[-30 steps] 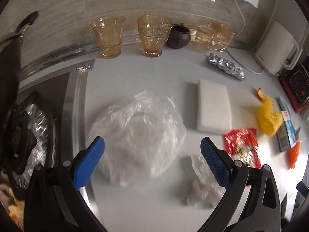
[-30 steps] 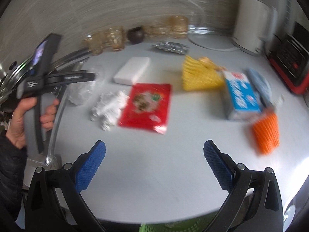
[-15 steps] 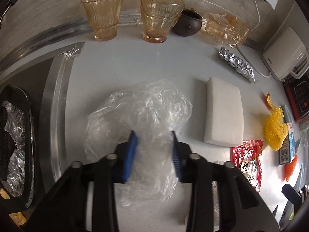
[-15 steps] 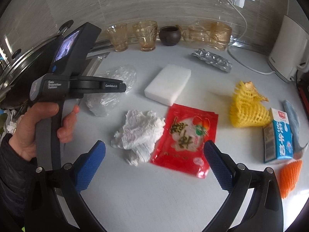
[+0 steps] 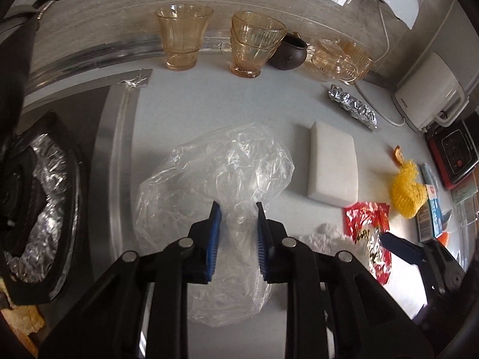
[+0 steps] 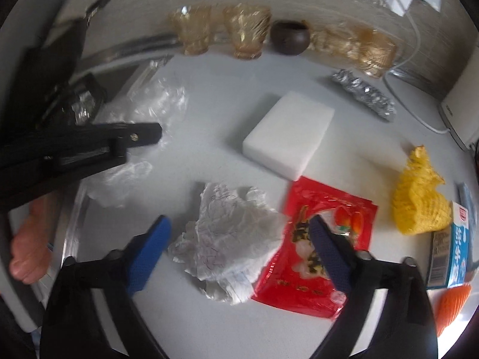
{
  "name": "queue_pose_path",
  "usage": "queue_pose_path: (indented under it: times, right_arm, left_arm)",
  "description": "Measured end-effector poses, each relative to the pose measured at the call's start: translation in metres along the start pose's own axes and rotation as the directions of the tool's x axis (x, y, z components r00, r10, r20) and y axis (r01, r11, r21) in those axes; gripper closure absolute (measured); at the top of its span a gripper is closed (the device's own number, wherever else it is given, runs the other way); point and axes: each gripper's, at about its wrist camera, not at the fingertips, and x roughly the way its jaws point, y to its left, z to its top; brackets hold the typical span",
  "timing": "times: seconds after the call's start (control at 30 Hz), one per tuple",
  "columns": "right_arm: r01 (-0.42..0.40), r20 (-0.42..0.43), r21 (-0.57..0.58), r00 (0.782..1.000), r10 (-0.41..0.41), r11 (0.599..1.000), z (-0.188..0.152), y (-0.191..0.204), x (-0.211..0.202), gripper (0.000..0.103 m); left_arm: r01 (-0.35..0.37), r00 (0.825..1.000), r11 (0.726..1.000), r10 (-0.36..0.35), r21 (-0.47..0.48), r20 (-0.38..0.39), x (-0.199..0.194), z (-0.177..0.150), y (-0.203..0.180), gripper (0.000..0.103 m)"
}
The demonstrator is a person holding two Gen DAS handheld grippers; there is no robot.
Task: Collect trash
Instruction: 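Grasp the clear plastic bag with left tool while right tool grasps crumpled tissue, then carry bag and tissue over the green basket and open both tools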
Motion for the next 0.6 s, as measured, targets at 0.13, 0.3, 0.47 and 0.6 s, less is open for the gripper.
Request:
queue_pose_path:
  times: [0.13, 0.3, 0.47, 0.6]
  right_arm:
    - [-0.002, -0.036, -0.016, 0.999, 0.001, 1.000, -0.002, 0.004, 0.011, 0.052]
    - [-0.033, -0.034, -0.009, 0.999, 0.032, 0.999, -0.008, 0.004, 0.006, 0.078]
    - [-0.046, 0.002, -0.007, 0.999, 0.046, 0.999, -0.016, 0.000, -0.018, 0.080]
    - [-0.043, 0.043, 0.021, 0.998, 0.042, 0.999, -0.036, -0.012, -0.055, 0.080]
  left_arm:
    - [0.006, 1.000, 1.000, -0.006, -0.009, 0.002, -0.006, -0.007, 0.003, 0.081]
    - [0.000, 1.000, 1.000, 0.001, -0.007, 0.014, -0.013, -0.012, 0.001, 0.081]
    - [-0.003, 0.999, 1.000, 0.003, 0.014, 0.038, -0.031, -0.021, -0.011, 0.081]
    - [0.004, 0.999, 0.999, -0.007, 0.051, 0.050, -0.052, -0.036, -0.032, 0.081]
